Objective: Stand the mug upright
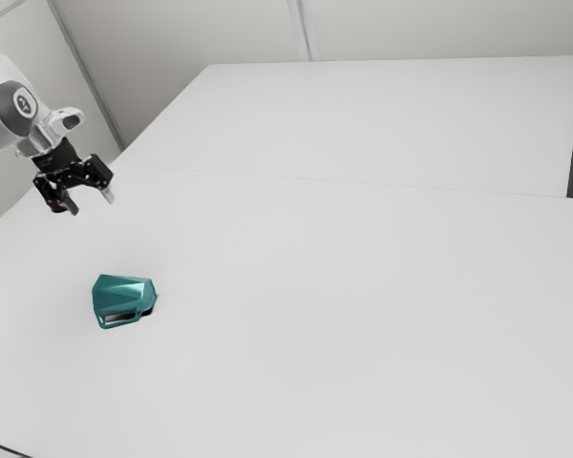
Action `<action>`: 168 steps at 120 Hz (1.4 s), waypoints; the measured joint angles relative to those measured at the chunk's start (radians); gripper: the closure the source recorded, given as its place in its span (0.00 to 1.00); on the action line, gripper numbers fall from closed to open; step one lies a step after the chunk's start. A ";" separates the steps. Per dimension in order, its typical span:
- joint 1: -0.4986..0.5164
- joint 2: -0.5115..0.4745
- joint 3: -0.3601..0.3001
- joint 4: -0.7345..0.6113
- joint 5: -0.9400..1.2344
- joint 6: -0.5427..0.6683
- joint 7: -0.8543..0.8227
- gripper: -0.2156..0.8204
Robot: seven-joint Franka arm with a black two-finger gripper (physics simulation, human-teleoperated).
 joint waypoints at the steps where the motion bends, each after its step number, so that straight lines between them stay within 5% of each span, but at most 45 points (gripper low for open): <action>1: 0.005 0.005 0.000 0.001 -0.007 -0.001 0.001 0.21; 58: 0.148 0.156 -0.004 -0.030 -0.227 -0.127 0.079 0.21; 168: 0.286 0.221 -0.050 -0.164 -0.537 -0.219 0.341 0.21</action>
